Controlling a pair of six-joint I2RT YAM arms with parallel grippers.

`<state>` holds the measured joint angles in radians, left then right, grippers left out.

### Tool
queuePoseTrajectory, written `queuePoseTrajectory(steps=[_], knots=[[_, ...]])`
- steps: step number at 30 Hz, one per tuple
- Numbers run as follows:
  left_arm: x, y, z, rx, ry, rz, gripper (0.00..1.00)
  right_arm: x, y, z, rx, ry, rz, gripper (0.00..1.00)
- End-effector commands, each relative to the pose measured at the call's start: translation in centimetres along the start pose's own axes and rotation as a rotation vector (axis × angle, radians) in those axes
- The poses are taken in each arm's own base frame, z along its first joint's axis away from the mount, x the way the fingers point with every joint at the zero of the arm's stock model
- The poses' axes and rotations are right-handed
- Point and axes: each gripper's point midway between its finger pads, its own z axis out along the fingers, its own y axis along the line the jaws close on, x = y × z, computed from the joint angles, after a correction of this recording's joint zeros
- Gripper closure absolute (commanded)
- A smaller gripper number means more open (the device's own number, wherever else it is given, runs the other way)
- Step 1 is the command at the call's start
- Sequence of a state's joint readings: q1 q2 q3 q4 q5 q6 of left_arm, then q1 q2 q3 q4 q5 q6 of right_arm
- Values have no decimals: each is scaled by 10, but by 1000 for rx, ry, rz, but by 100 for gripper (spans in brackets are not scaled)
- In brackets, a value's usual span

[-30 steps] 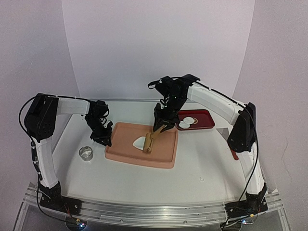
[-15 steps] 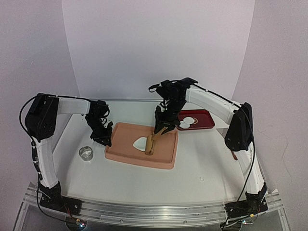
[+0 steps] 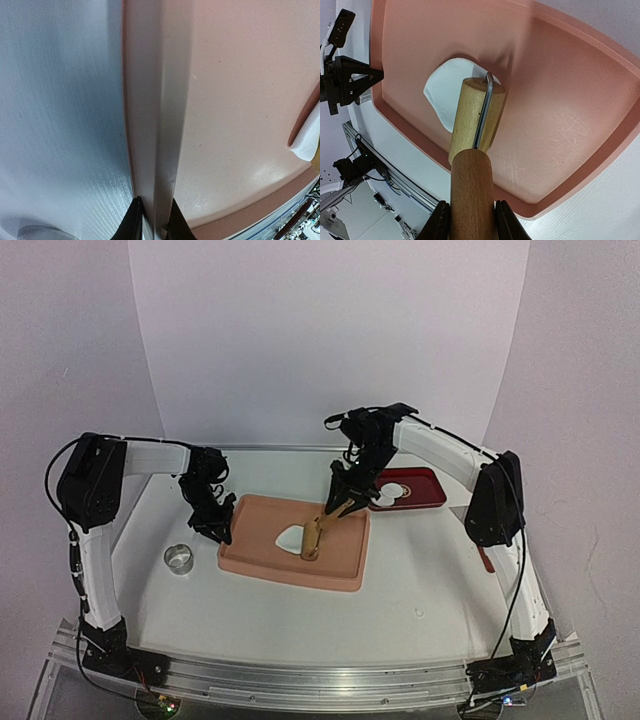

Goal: Roll out the dumpling wrappers from the dough

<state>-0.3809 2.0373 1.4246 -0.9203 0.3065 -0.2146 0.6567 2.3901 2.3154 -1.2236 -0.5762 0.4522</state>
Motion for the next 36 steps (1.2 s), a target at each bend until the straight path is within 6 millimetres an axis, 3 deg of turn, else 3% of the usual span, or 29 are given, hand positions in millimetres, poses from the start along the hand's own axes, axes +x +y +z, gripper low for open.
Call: queuePoseTrajectory(steps=[1,7,12,26,36], knots=[[41,24,57,-45,214,-28,99,32,-142,77,536,225,79,100],[39,21,65,-24,232,-42,99,53,-185,93,715,313,40,100],[40,21,68,-22,243,-42,99,61,-198,106,844,320,-12,100],[41,18,70,3,243,-39,99,48,-175,136,859,255,-83,100],[48,18,83,2,256,-33,100,49,-128,171,554,289,-77,100]])
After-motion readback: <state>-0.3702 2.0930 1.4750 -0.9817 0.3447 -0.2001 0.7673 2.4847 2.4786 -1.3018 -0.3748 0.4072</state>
